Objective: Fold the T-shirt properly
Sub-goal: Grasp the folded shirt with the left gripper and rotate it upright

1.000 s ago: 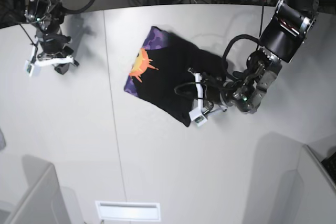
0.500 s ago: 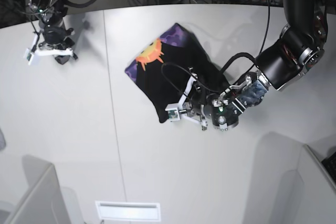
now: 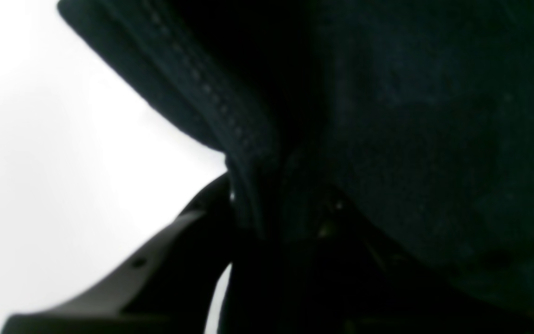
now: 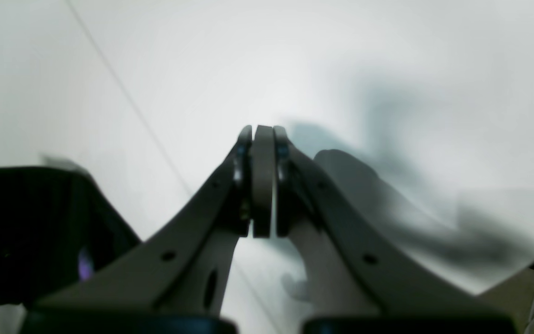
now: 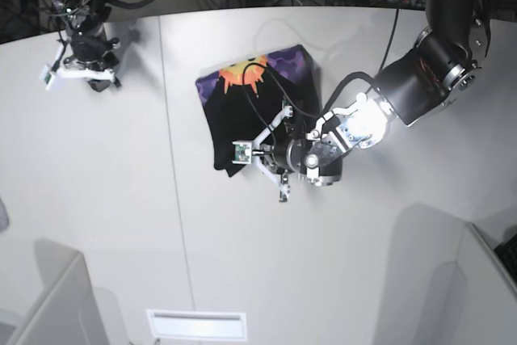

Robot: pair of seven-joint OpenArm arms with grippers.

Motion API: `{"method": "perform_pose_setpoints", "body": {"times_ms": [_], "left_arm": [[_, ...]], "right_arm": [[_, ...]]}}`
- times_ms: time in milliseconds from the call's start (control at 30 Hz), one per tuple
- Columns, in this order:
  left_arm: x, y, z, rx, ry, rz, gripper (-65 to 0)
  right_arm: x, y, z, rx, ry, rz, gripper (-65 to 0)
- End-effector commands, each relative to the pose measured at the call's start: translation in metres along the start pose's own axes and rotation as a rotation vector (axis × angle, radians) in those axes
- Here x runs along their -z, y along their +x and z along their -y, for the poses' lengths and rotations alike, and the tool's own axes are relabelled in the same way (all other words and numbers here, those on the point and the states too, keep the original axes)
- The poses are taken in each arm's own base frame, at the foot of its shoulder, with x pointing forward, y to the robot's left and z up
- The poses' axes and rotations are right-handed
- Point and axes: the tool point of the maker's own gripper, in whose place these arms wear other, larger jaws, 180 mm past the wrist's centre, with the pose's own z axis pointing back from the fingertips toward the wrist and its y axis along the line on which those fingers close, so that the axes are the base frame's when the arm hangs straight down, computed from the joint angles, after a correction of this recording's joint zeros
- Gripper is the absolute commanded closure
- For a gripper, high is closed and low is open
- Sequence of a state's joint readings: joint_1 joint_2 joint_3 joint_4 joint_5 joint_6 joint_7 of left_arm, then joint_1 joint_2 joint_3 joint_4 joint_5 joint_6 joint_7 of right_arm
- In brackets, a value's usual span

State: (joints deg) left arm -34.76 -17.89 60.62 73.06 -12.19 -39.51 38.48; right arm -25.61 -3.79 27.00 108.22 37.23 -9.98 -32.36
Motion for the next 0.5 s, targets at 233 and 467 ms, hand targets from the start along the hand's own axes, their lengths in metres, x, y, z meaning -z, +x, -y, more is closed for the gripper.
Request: {"method": "perform_pose_setpoints", "body": {"times_ms": [233, 467], "left_arm": [[0.002, 0.039, -0.005, 0.057, 0.004, 0.051, 0.0], [-0.002, 0.06, -0.01, 0.166, -0.002, 0.094, 0.0]], "right_arm": [[-0.002, 0.009, -0.004, -0.01, 0.016, 0.034, 0.0], [-0.002, 0.01, -0.005, -0.01, 0.018, 0.036, 0.0]]}}
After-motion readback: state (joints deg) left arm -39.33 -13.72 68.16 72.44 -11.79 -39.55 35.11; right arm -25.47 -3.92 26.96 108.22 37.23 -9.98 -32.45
